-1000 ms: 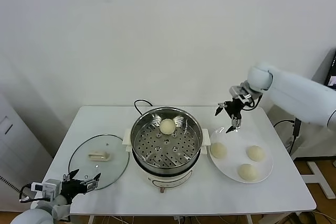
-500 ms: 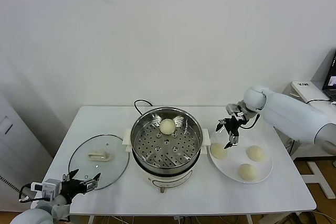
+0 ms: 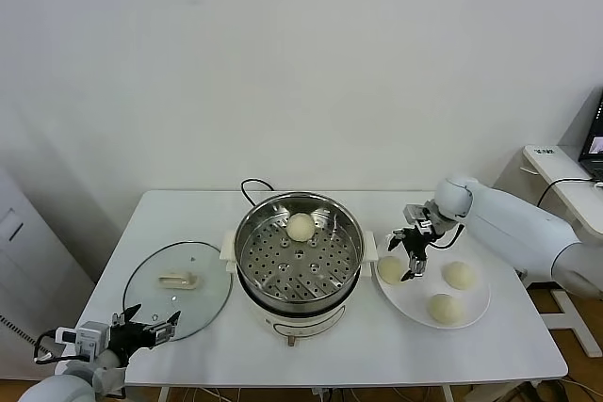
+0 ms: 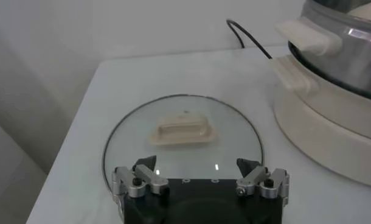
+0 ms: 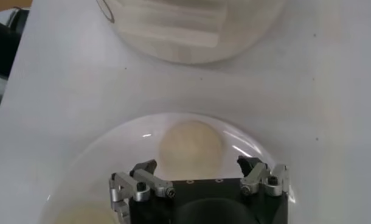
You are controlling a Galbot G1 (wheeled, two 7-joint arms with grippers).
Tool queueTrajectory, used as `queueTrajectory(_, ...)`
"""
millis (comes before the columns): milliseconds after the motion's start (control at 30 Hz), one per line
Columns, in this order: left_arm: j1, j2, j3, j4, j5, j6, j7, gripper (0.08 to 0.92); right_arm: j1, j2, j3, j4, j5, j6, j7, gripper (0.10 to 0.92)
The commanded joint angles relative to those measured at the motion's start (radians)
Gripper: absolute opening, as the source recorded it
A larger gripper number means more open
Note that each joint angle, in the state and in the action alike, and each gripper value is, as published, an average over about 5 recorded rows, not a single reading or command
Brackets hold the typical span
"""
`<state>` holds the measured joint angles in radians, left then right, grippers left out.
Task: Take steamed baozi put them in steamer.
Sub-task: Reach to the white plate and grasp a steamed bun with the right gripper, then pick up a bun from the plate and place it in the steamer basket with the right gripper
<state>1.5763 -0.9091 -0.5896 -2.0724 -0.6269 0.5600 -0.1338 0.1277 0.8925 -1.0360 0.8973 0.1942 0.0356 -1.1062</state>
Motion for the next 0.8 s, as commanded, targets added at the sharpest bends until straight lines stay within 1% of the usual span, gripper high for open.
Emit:
queueTrajectory(33,0.001,0.002,0.0,0.0,0.0,0.0,0.0,0.823,-0.044,0.007,0.048,-0.018,-0.026,-0.003,0.019,0.706)
queueTrajectory(233,0.005,0.0,0.0,-0.005,0.001,0.0,-0.001,0.823,-0.058,0.018,0.074,-0.031,-0.034,0.002,0.031,0.549)
queueTrajectory(333,0.007,0.0,-0.002,-0.008,0.001,0.002,-0.001,0.823,-0.056,0.015,0.078,-0.022,-0.027,0.001,0.03,0.515)
queueTrajectory(467,0.011,0.0,-0.004,-0.011,0.004,0.005,-0.004,0.823,-0.006,-0.015,0.035,0.018,0.007,-0.004,0.015,0.509)
queueTrajectory(533,0.012,-0.001,-0.004,-0.013,0.007,0.005,-0.005,0.823,0.054,-0.041,-0.019,0.05,0.048,-0.01,0.0,0.509)
queueTrajectory(800,0.011,-0.003,0.001,-0.01,0.025,0.007,-0.004,0.823,0.433,-0.128,-0.308,0.179,0.247,-0.073,-0.102,0.509)
